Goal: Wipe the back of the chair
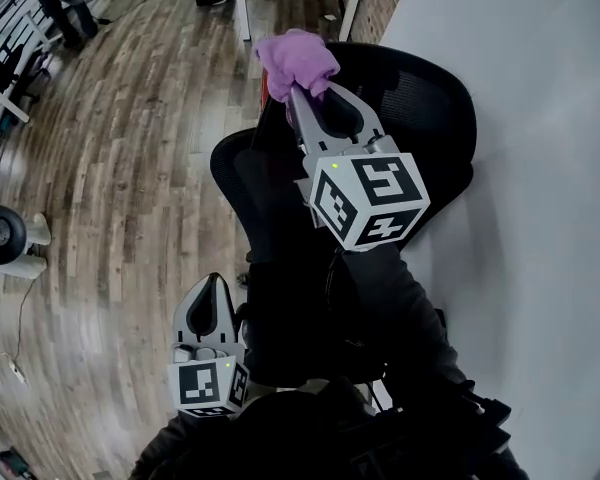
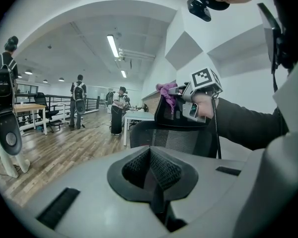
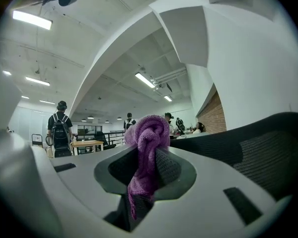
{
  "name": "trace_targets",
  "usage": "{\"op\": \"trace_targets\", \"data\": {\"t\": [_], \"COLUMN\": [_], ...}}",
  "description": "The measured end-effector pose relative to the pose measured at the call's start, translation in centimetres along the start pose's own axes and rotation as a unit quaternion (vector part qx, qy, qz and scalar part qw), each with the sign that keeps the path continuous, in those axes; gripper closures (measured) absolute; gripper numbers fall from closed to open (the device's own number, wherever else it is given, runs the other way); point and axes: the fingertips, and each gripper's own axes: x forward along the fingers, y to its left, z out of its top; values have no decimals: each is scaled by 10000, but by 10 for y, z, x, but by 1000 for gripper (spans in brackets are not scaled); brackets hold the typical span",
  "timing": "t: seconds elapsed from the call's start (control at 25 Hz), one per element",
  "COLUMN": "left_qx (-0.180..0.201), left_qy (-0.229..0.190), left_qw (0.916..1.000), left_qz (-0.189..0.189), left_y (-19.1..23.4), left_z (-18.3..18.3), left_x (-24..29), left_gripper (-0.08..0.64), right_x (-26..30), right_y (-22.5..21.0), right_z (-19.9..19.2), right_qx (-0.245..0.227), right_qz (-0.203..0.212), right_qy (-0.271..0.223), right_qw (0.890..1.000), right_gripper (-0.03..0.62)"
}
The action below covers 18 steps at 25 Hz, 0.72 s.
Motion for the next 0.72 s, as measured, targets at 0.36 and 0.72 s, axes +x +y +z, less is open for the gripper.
{"op": "trace_targets", "data": {"t": [0.36,0.72], "left_qx": [81,199], "left_qy": [54,90], "left_qw": [9998,9990], "left_qz": [-182,-386], "left_y": [-24,-52], "left_z": [-5,-6], "left_x": [13,23], "left_gripper": [557,556], "right_x": [-12,-37], "right_y": [-51,-100], "right_z": [-5,-5], "right_qx": [-32,-1], "right_qz": [-560,-1062], "right_qy": [142,208], "right_qw": [9983,9941], "right_gripper": [511,511]}}
